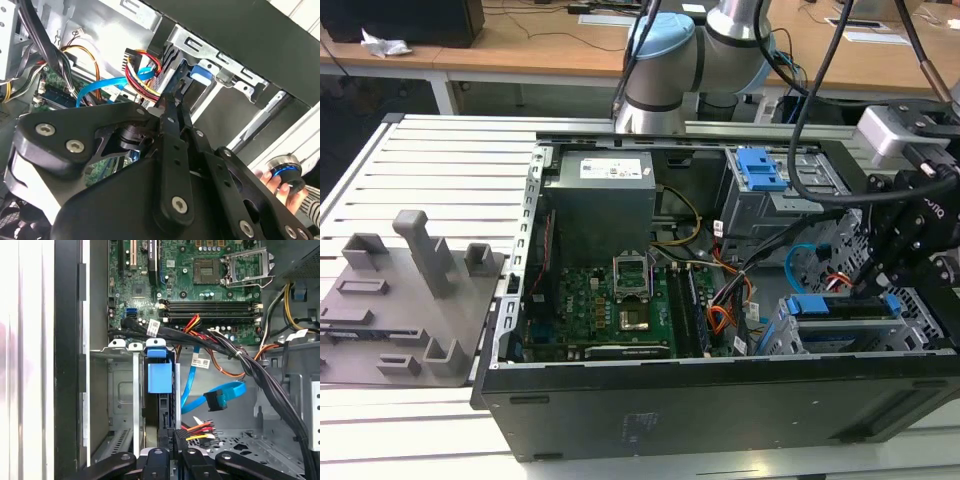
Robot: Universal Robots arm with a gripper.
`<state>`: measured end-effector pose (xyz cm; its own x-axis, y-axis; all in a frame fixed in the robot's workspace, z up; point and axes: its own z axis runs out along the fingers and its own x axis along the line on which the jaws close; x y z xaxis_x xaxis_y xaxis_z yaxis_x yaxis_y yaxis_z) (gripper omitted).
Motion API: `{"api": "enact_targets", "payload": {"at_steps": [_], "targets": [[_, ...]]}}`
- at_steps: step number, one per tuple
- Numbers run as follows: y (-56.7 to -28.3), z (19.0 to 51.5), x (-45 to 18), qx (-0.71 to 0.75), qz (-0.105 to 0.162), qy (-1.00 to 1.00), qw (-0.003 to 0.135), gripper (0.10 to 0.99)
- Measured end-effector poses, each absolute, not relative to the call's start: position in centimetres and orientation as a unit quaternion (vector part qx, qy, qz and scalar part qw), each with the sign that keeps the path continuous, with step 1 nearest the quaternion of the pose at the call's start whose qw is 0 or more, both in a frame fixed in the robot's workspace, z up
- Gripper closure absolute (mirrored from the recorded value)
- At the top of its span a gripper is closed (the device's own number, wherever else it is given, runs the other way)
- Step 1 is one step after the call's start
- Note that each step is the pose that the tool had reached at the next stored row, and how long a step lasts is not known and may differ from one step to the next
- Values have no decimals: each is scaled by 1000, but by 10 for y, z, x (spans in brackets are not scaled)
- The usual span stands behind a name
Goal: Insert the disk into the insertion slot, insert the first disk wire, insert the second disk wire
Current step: 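Insert the first disk wire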
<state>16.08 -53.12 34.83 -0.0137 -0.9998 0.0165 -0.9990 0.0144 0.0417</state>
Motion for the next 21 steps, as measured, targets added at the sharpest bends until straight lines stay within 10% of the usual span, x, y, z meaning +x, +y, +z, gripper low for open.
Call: {"api": "enact_targets", "payload": {"at_steps": [21], "targets": [[-534, 340, 167, 702, -14, -712, 17, 925]]}}
